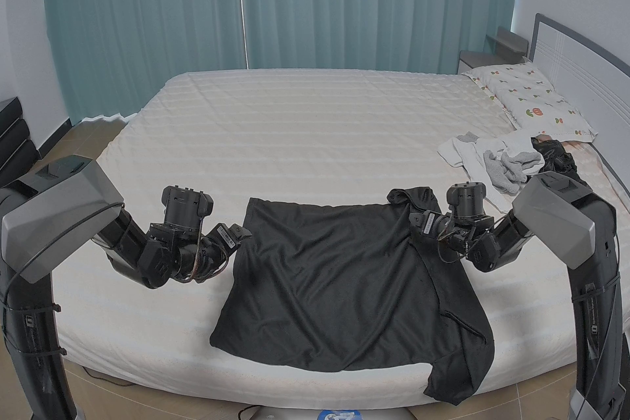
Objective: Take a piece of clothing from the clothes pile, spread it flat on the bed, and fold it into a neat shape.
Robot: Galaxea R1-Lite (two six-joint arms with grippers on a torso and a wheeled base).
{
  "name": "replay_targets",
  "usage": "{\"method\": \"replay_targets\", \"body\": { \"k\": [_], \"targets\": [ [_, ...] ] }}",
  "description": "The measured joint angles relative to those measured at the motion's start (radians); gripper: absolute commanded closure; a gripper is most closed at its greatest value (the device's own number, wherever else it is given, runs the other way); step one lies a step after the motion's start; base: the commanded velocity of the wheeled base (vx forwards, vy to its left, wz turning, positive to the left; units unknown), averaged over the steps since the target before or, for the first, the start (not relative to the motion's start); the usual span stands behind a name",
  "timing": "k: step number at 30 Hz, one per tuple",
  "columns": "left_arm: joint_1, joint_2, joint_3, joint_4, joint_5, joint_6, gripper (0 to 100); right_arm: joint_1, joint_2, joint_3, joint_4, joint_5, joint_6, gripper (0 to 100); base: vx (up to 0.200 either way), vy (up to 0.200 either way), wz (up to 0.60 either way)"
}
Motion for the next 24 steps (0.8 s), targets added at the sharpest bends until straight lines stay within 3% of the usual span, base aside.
{"method": "replay_targets", "body": {
  "k": [5, 13, 14, 24],
  "targets": [
    [-0.02, -0.024, 0.041, -0.069, -0.014, -0.071, 0, 0.039, 0.048, -0.114, 0.121, -0.04, -0.003, 0, 0.0, 0.0, 0.0],
    [-0.042, -0.026, 0.049, -0.097, -0.018, -0.09, 0, 0.068, 0.111, -0.219, 0.202, -0.058, -0.004, 0, 0.0, 0.0, 0.0],
    [-0.042, -0.024, 0.05, -0.097, -0.017, -0.094, 0, 0.069, 0.117, -0.223, 0.202, -0.063, -0.004, 100, 0.0, 0.0, 0.0],
    [-0.038, -0.016, 0.051, -0.099, -0.017, -0.099, 0, 0.054, 0.125, -0.234, 0.191, -0.077, 0.011, 100, 0.0, 0.0, 0.0]
  ]
}}
